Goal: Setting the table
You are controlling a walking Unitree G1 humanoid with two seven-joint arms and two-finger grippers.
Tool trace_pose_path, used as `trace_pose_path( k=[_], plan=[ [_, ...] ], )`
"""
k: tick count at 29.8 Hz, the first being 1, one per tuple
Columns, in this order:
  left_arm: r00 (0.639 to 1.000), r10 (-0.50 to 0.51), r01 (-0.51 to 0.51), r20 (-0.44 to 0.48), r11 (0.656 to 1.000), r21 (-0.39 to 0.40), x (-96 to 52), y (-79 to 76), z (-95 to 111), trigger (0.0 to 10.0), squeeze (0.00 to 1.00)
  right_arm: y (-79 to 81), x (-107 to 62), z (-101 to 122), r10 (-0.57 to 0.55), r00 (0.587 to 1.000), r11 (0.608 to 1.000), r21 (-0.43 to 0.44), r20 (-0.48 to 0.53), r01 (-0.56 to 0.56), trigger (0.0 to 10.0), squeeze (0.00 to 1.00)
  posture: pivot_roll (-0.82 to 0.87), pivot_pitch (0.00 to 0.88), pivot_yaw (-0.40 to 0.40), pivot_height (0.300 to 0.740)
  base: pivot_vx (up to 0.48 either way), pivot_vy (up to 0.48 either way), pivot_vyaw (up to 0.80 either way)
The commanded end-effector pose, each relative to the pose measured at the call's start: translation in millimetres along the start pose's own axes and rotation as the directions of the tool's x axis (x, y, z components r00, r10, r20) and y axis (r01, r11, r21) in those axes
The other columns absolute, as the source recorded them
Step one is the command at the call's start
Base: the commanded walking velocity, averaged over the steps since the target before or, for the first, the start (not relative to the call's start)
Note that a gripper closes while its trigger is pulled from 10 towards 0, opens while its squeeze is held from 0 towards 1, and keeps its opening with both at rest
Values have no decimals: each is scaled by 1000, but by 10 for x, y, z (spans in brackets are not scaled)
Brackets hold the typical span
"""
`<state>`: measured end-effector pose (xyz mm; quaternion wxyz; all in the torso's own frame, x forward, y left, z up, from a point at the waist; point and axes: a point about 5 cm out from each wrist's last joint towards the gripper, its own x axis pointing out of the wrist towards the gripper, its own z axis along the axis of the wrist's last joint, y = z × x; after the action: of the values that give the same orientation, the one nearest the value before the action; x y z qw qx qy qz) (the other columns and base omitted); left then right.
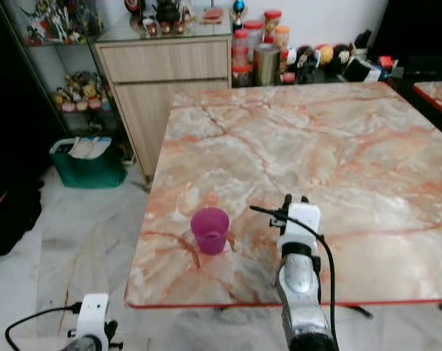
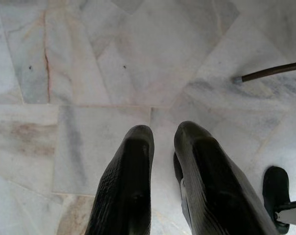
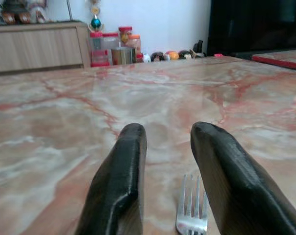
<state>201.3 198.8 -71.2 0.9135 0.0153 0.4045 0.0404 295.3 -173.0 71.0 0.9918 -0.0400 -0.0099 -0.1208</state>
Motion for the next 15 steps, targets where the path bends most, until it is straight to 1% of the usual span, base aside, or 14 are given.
trace_pose_path(
  k=[1, 4, 5, 6, 7, 8, 10, 12, 13, 15],
  plan=[
    [1000, 8, -8, -1, 1000, -1, -2, 32, -3, 10000, 0, -18, 3, 27, -11, 1000, 1000, 13, 4, 11, 10000, 1000, -97, 0, 47, 728, 0, 0, 0],
    [1000, 7, -7, -1, 1000, 0, -1, 27, 0, 10000, 0, -11, -2, 34, -12, 1000, 1000, 0, -2, 12, 10000, 1000, -92, 0, 42, 728, 0, 0, 0],
    [1000, 7, -7, -1, 1000, -1, -1, 30, 2, 10000, 0, -4, -6, 33, -11, 1000, 1000, -2, -7, 11, 10000, 714, -92, 0, 42, 728, 0, 0, 0],
    [1000, 9, -9, -1, 1000, -4, -1, 35, 2, 10000, 0, 7, -19, 18, -11, 1000, 1000, -12, -25, 11, 10000, 86, -92, 0, 41, 728, 0, 0, 0],
    [1000, 8, -8, -3, 1000, -6, -2, 34, -1, 10000, 0, 3, -26, -16, -20, 999, 1000, -26, -47, 18, 10000, 0, -92, 0, 41, 728, 0, 0, 0],
    [1000, 8, -8, -4, 1000, -6, -2, 33, -4, 10000, 0, -1, -30, -39, -27, 998, 999, -35, -63, 25, 10000, 0, -92, 0, 41, 728, 0, 0, 0],
    [1000, 7, -7, -5, 1000, -8, -3, 28, -8, 10000, 0, -43, -33, -94, -69, 992, 998, 9, -105, 70, 10000, 0, -91, 0, 39, 728, 0, 0, 0],
    [1000, 6, -6, -7, 1000, -9, -3, 27, -12, 10000, 0, -66, -29, -110, -83, 989, 996, 12, -120, 86, 10000, 0, -91, 0, 39, 728, 0, 0, 0],
    [1000, 4, -4, -8, 1000, -8, -4, 23, -15, 10000, 0, -80, -22, -113, -87, 989, 995, 30, -123, 92, 10000, 0, -92, 0, 40, 728, 0, 0, 0],
    [1000, 2, -2, -10, 1000, -8, -4, 18, -20, 10000, 0, -90, -3, -113, -82, 988, 996, 26, -131, 87, 10000, 0, -92, 0, 40, 728, 0, 0, 0]
  ],
)
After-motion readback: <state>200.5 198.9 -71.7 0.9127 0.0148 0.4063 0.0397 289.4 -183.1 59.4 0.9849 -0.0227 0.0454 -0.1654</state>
